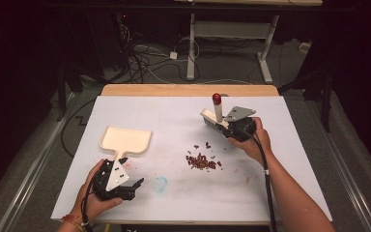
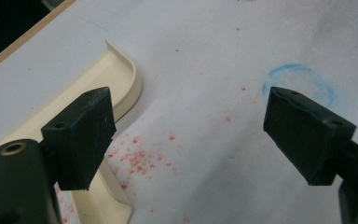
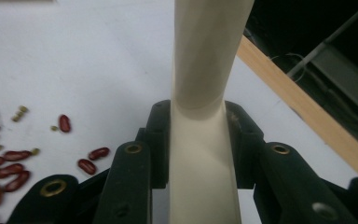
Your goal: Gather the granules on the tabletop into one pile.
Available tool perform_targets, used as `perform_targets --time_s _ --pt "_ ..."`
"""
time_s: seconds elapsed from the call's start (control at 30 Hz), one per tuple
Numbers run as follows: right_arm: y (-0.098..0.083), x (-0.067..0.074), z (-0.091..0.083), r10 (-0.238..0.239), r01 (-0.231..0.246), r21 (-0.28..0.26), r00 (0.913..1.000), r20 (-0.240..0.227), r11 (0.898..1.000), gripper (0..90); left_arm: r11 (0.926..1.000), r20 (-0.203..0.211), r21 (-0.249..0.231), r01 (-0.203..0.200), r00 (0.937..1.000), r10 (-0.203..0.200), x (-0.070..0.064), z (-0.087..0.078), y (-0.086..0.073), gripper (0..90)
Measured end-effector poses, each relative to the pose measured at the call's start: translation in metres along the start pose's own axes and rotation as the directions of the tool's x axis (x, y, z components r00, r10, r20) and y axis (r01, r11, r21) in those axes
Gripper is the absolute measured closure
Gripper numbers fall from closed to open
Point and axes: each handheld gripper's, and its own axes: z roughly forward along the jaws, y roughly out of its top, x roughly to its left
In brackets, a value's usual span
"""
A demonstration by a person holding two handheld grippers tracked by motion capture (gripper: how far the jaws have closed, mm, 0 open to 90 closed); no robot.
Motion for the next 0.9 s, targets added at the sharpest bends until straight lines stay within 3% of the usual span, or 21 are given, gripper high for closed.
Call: perform_targets --time_s 0.1,0.27,0.33,0.47,0.5,0.53,0.57,0.6,0.67,0.9 --pt "-0.003 0.007 0.009 -0.001 0.0 -0.019 0.9995 -0.031 1.0 68.0 1.0 0.0 0.001 -0.001 1.0 0.001 0.0 0.0 0.0 16.2" --pt "-0.006 0.024 0.009 -0.019 0.017 -0.031 0.9983 -0.055 0.999 67.8 1.0 0.0 0.008 -0.004 1.0 0.004 0.0 -0.002 -0.002 16.2" --pt "-0.008 0.04 0.008 -0.076 0.073 -0.042 0.9943 -0.074 0.996 66.9 1.0 0.001 0.002 0.006 1.0 -0.006 0.0 -0.002 -0.002 16.2" --pt "-0.009 0.052 0.002 -0.099 0.091 -0.076 0.9881 -0.118 0.993 67.0 1.0 0.001 0.002 0.002 1.0 -0.002 0.0 -0.002 -0.001 16.2" --pt "-0.008 0.059 -0.004 -0.118 0.103 -0.106 0.9822 -0.146 0.989 67.2 1.0 0.002 0.003 -0.002 1.0 0.002 0.0 -0.001 -0.001 16.2" --pt "-0.008 0.059 -0.004 -0.118 0.103 -0.106 0.9822 -0.146 0.989 67.2 1.0 0.003 0.003 -0.003 1.0 0.003 -0.001 -0.001 -0.001 16.2" --pt "-0.009 0.062 -0.008 -0.12 0.097 -0.129 0.9745 -0.189 0.987 67.2 1.0 0.004 0.004 -0.004 1.0 0.004 -0.001 -0.001 0.0 16.2" --pt "-0.009 0.062 -0.008 -0.12 0.097 -0.129 0.9745 -0.189 0.987 67.2 1.0 0.006 0.006 -0.005 1.0 0.005 -0.001 0.0 0.0 16.2" --pt "-0.011 0.067 -0.013 -0.154 0.125 -0.139 0.9629 -0.222 0.982 67.1 1.0 0.009 0.006 -0.005 0.9999 0.005 -0.002 0.001 0.0 16.2" --pt "-0.018 0.072 -0.028 -0.217 0.175 -0.165 0.9347 -0.282 0.971 67.2 0.9999 0.012 0.007 -0.014 0.9998 0.014 -0.003 0.0 0.0 16.2"
